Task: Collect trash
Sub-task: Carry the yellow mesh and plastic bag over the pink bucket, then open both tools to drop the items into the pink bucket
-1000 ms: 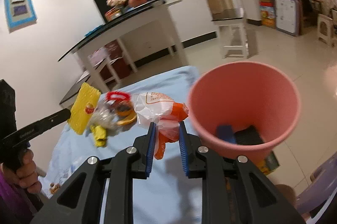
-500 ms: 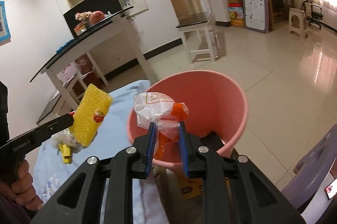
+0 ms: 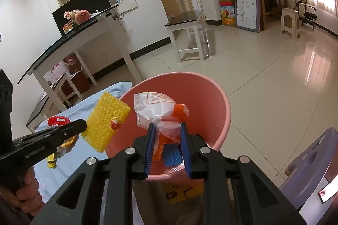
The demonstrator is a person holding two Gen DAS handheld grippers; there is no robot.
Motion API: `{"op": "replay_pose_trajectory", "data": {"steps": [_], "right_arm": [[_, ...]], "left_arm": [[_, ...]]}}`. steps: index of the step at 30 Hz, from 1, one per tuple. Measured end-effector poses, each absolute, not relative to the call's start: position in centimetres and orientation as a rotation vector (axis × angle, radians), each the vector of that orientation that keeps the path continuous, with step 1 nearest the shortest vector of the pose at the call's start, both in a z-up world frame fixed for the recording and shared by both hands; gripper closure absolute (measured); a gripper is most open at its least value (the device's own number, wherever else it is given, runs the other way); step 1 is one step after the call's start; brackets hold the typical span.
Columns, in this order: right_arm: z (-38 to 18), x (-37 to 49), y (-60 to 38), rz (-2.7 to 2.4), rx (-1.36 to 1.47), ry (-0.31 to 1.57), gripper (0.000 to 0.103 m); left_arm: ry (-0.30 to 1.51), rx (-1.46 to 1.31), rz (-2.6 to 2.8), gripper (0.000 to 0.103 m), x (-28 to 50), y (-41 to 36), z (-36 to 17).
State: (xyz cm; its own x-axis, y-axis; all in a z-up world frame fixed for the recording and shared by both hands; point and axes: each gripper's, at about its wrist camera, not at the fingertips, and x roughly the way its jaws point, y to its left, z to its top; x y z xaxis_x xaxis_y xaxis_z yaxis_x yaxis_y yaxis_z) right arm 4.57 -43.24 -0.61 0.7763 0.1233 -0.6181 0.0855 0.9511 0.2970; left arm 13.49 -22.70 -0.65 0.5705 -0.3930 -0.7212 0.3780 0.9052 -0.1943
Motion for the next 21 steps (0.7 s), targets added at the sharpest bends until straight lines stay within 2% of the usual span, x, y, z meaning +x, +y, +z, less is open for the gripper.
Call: {"op": "replay_pose_trajectory", "data": {"steps": [4,9,13,21], "right_arm": [[-0.8,4.9,-43.1,0.018,0.316,0.686,0.078],[-0.6,5.0,-42.9,0.005,0.309,0.68,0.068],[-0.6,4.6,-43.2,-0.002,0.311,0.674,0.064],[-0.3,3.4,-42.7,0.002,0.314,0.667,0.061]], "left_arm": [[0.852,-0.015,-0.458,0.1,13.5,-23.3,-0.8],[0.858,-0.033,-0.481,0.098,13.7,-23.8,-1.0],[0.884,-0.044,-0.48,0.084,14.0,-23.8,-1.3],[0.867,-0.052,-0.498,0.082,13.2,-23.4,-0.6]]}}
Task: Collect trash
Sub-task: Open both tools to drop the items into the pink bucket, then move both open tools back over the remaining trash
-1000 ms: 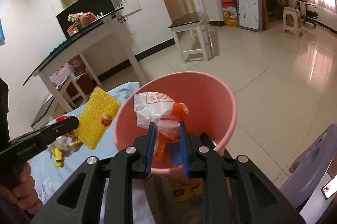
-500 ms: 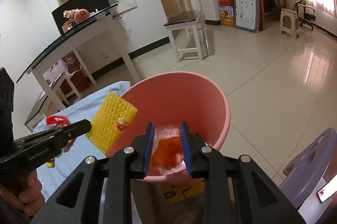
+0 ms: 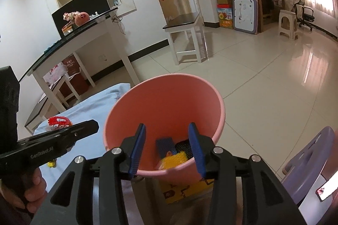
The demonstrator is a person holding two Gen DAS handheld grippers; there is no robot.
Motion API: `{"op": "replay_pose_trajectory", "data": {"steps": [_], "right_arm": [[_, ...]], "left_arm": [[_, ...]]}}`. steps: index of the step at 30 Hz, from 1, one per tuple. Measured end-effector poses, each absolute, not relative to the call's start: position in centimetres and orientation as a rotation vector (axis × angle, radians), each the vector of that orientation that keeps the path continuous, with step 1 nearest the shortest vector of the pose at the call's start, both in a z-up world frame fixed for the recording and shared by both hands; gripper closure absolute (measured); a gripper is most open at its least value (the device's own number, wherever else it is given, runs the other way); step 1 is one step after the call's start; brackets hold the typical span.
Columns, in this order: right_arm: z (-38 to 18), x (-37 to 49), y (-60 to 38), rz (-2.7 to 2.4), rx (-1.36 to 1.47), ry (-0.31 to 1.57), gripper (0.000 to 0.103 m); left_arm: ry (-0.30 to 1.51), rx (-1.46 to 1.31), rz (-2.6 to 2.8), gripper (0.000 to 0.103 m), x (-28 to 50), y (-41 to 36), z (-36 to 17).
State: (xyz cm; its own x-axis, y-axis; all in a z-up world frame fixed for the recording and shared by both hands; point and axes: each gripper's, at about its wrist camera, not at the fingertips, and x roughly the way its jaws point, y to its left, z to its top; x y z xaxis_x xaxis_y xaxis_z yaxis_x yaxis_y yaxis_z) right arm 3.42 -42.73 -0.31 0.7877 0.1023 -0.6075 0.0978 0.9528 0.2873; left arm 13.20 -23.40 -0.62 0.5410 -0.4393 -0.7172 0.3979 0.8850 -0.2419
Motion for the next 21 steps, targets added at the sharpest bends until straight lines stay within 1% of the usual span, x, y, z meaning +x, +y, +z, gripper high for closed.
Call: {"op": "replay_pose_trajectory", "data": {"steps": [14,21], "right_arm": [[1.1,0.1,-39.2,0.029,0.328,0.674,0.057],[3.2,-1.7,-38.1,0.035,0.32,0.63,0.055]], "left_arm": [[0.881,-0.046,-0.453,0.082,11.0,-19.7,-0.5],[0.871,-0.051,-0.428,0.08,10.1,-17.9,0.5]]}}
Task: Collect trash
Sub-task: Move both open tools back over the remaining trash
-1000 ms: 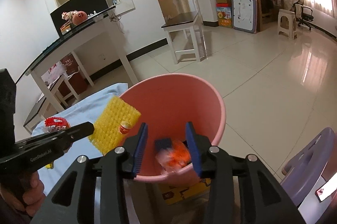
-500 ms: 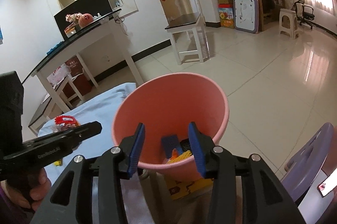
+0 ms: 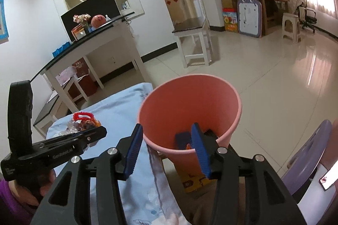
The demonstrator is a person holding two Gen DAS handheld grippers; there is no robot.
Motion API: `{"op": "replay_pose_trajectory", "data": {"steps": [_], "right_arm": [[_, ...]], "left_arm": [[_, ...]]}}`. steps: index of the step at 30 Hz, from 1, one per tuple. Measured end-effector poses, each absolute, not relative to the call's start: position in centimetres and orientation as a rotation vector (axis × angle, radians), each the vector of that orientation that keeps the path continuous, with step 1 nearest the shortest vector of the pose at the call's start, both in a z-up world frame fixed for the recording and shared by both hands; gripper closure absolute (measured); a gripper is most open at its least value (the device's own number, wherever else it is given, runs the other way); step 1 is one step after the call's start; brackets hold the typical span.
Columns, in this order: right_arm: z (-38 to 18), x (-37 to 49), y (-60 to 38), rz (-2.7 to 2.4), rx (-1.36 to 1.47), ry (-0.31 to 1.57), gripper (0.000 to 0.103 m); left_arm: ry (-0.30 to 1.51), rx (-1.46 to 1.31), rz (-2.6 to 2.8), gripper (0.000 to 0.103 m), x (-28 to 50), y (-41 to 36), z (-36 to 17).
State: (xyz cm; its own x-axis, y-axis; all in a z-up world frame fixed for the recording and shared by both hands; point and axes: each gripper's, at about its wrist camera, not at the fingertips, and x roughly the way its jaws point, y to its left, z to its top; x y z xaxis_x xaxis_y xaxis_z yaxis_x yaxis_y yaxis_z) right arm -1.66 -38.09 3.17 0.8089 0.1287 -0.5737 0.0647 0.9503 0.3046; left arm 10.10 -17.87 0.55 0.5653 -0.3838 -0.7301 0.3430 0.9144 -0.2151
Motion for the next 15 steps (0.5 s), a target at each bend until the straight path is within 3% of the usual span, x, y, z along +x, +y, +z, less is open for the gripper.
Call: {"op": "replay_pose_trajectory", "data": {"steps": [4,15], "right_arm": [[3.6,-2.6,-37.9,0.042,0.311,0.619,0.054],[4.5,-4.1,-35.6,0.1,0.285,0.62,0.054]], "left_arm": [[0.848,-0.057,-0.408,0.067,9.3,-16.8,1.2],[0.799,-0.087,-0.329,0.067,6.5,-12.3,2.6]]}}
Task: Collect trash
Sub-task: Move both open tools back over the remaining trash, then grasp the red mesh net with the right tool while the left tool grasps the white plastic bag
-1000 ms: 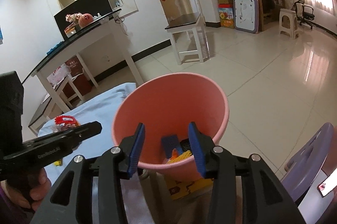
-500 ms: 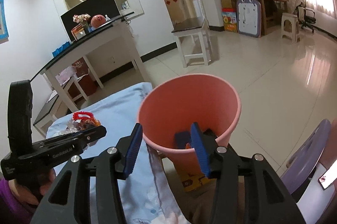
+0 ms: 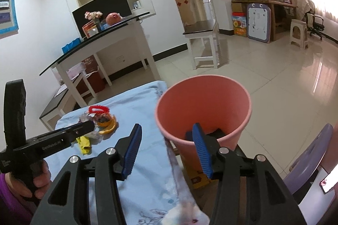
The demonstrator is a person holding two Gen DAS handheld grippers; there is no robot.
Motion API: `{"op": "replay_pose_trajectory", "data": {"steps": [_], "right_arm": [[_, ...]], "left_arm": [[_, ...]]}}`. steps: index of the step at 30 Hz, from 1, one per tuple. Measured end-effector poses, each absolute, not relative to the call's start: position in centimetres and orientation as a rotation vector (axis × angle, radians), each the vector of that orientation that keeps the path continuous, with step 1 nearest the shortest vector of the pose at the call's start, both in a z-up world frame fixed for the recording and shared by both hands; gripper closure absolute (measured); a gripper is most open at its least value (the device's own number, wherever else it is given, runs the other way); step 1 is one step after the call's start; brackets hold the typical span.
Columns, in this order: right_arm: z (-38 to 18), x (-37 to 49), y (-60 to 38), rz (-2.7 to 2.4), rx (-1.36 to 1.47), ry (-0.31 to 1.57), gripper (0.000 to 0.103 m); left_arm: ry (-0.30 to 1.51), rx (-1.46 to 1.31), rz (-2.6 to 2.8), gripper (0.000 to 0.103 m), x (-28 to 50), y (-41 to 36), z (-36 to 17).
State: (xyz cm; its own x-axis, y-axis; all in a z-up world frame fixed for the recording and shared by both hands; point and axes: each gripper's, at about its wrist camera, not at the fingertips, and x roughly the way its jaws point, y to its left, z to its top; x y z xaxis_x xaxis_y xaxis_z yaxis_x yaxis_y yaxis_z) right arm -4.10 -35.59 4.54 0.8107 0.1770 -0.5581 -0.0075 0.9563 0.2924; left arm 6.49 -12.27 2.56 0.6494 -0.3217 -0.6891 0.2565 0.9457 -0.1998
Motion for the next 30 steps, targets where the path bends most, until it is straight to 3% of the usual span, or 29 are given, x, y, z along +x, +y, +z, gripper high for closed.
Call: {"op": "replay_pose_trajectory", "data": {"steps": [16,27,30], "right_arm": [[4.1,0.1,-28.8,0.291,0.252,0.675,0.053],[2.0,6.0,-22.5,0.469,0.21,0.75,0.053],[1.8,7.2,-20.9,0.502,0.166,0.747,0.048]], "left_arm": [[0.777,-0.14,-0.039,0.067,3.0,0.5,1.4],[0.855,-0.159,0.068,0.067,7.0,5.4,-0.4],[0.884,-0.184,0.067,0.067,9.3,6.1,-0.8]]}}
